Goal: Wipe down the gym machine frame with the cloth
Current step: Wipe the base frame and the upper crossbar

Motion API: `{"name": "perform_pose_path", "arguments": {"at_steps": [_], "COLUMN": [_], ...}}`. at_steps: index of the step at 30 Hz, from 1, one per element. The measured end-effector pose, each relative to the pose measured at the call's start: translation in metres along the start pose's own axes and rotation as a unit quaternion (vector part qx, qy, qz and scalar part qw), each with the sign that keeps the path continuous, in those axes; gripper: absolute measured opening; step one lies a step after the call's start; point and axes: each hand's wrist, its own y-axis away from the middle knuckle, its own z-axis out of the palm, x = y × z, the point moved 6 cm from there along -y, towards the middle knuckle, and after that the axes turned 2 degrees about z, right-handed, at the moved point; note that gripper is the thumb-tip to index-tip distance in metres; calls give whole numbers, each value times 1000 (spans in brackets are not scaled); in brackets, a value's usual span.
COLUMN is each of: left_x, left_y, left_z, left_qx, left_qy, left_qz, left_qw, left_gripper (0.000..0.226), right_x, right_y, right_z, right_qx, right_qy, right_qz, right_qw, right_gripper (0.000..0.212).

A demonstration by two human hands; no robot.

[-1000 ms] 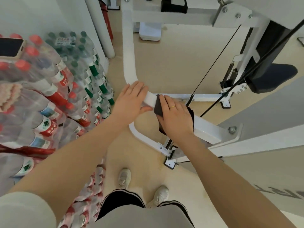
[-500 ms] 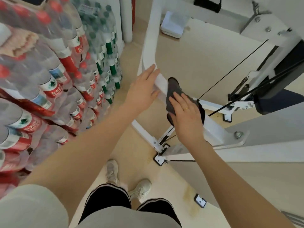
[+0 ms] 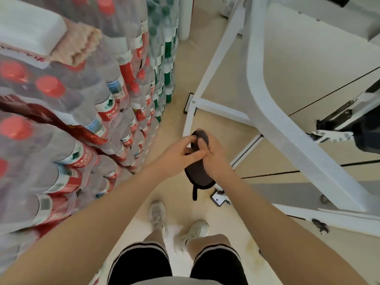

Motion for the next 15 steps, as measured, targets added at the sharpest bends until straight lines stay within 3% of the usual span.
{"name": "perform_pose_path", "arguments": {"at_steps": [2,6,9,12,15], "left_x": [-17,-56,-104,-163,-230], "left_y": [-9,-39,-71,-108,-149], "left_z": [-7,-14,-3,16,29], "left_qx": [-1,18,10,-3,30], "left_qy": [28,44,11,-1,3], "left_qz": [-18,-19,-26,-32,-47], "left_qw": [999,999,1000,999,998], "left_gripper": [27,37,18,9,14], "right_x": [20,57,101,165,246], "right_y": [-17,-40,-61,-87,-119], "right_z": [18,34,38,46,57], "right_qx": [-35,-114,-173,-209,-208], "right_qy": [-26,-78,-109,-84,-18], "right_qz": [21,48,95,140,192], "right_qw": [999,989,974,964,959], "right_gripper": [53,36,26,23,25]}}
